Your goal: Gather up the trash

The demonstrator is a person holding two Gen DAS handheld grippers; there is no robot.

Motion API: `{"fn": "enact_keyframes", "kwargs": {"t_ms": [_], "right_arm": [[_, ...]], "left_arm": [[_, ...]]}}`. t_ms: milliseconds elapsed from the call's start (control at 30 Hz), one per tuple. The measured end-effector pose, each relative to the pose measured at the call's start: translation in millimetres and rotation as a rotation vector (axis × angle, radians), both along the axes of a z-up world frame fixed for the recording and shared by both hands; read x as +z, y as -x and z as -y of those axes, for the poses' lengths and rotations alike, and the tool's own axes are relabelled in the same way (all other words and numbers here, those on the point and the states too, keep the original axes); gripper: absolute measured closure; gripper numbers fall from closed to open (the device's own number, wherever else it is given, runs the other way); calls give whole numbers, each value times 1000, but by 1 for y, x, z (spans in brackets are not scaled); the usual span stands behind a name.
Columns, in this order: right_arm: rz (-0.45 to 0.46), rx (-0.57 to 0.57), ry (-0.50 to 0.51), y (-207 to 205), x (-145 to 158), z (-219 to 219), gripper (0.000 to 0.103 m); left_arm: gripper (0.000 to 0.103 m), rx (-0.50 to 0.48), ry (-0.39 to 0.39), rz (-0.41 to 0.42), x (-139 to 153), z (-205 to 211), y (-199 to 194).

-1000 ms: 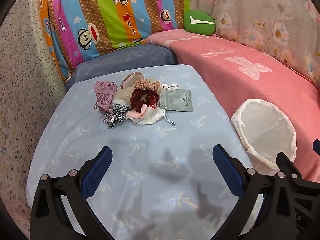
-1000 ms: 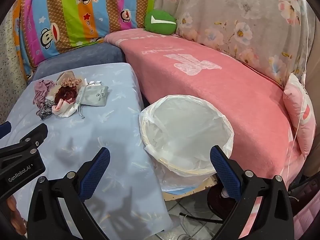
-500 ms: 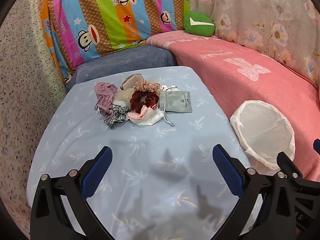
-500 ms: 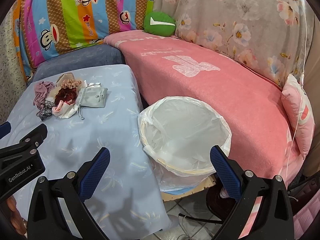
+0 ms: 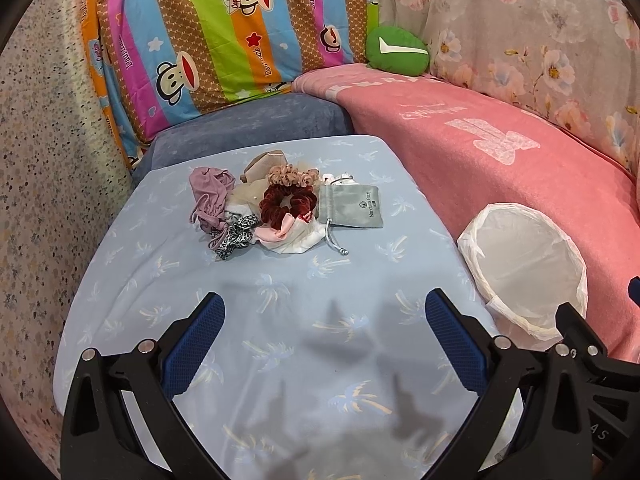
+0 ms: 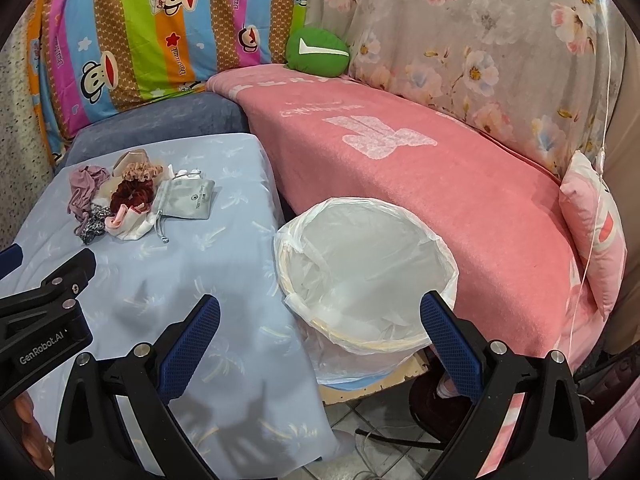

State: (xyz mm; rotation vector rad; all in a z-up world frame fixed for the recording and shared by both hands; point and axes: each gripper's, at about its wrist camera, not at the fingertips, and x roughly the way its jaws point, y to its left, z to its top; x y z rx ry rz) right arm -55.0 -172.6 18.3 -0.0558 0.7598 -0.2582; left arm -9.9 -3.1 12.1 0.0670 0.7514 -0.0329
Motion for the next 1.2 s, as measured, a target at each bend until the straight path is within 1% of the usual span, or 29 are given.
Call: {"fn": "enact_keyframes", "kwargs": {"t_ms": [267,800,1200], "right_arm": [[3,-2,2,0,2,2,6],[11,-9,9,2,9,7,6],[12,-12,13,5,7,5,6]], "left_arm": [[7,-3,3,8,5,1,0],[7,-8,6,11,4,3,1],[7,-10,4,12,4,4,1]]}}
